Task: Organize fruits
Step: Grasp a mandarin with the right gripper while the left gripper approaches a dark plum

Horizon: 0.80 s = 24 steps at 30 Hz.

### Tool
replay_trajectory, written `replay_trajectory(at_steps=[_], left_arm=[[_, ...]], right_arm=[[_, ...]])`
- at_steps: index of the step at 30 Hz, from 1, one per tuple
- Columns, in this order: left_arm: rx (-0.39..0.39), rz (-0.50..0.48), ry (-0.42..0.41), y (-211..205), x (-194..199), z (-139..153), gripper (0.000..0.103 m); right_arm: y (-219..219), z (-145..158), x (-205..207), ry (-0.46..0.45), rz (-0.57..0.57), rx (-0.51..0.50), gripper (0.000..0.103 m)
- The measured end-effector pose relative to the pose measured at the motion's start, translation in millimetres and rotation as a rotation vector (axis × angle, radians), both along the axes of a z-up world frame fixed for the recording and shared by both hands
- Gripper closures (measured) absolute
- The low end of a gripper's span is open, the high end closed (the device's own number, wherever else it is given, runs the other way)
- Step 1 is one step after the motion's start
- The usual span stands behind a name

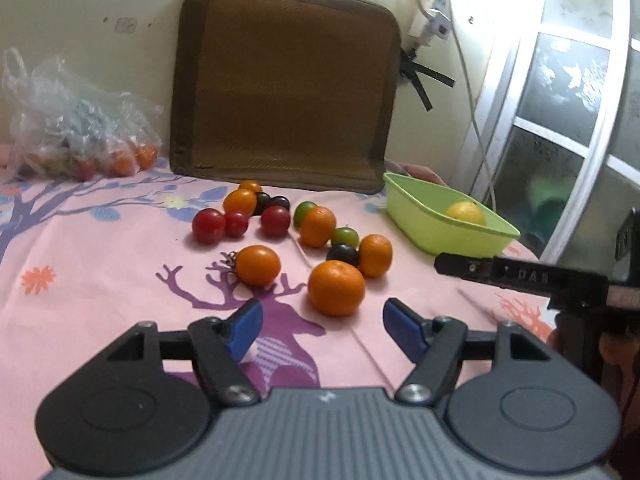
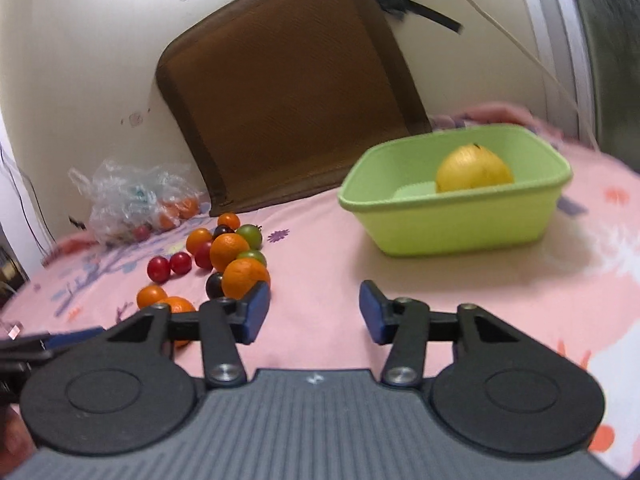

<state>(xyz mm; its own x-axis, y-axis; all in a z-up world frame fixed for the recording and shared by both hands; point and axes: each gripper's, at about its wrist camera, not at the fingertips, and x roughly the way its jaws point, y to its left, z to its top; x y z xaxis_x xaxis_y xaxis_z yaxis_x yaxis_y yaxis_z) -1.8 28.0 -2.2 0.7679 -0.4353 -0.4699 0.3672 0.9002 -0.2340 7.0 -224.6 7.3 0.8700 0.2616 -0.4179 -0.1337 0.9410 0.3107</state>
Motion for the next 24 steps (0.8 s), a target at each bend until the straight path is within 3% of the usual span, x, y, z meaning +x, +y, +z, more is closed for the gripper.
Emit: replay_trajectory(at_steps=[5, 10, 14, 18, 24], left_arm=[[0.035, -0.044, -0.029, -11, -12, 0, 0.035], [0.022, -0.071, -0.024, -12, -11, 0, 0.035], [0.005, -0.068, -0.037, -9, -13, 0, 0.035], [0.004, -0.047, -0.052, -8, -14, 2, 0.035], [-0.041, -0.065, -0.011, -2, -7, 2, 0.031]], right_arm=[[-11, -7, 7, 0.088, -0.042, 0.047, 0.063], [4, -6, 3, 0.075, -0.054, -0.047, 0.063], [-1, -7, 2, 0.077, -0.061, -0.023, 0.061], [4, -6, 5, 0.075, -0.014, -0.038, 0.06], [13, -3, 3, 0.058, 0.098, -0.067, 0.061]])
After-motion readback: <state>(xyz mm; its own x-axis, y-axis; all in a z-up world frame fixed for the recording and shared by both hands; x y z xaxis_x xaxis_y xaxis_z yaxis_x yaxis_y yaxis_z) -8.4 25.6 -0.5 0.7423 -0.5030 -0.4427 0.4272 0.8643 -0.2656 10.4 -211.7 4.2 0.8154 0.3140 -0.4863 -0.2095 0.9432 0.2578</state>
